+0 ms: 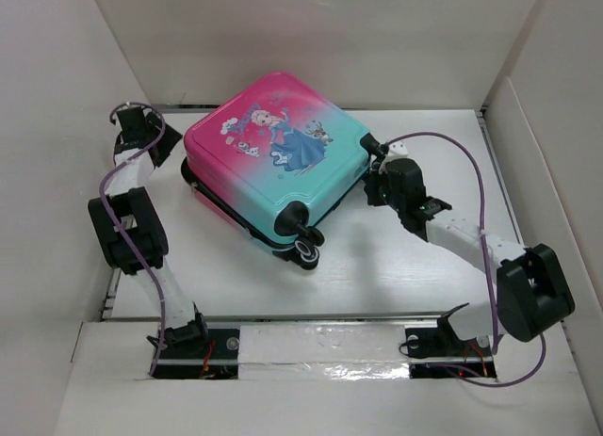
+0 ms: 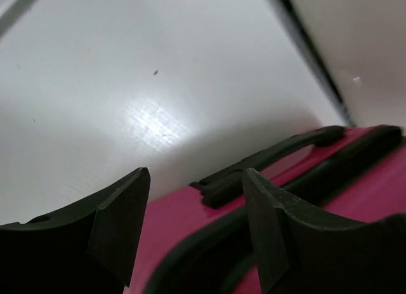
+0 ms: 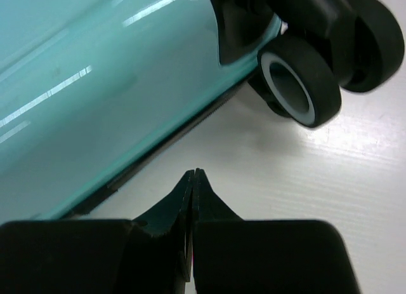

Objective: Pack the luggage

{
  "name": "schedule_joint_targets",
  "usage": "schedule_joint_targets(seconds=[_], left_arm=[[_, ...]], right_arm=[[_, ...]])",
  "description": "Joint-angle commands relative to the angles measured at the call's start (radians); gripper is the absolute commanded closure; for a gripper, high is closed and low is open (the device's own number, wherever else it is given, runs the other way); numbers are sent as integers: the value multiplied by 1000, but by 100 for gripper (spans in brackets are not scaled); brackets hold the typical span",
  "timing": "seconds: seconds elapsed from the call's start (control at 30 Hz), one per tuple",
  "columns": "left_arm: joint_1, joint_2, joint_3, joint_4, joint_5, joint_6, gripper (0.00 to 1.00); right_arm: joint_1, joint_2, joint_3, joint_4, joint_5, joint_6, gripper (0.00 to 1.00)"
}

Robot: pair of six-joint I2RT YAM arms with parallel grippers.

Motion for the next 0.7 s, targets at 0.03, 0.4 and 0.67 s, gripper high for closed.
schedule_joint_targets(seconds=[0.03,0.4,0.67], left_arm=[[-2,2,-31,25,68,16,45],[-98,-256,-671,502,104,-233,100],[-363,-649,-999,548,-123,-293,100]], right_arm=[[-2,72,101,139,27,20,100],[83,426,606,-11,-9,-47,100],[119,591,917,-165,-101,-78,100]])
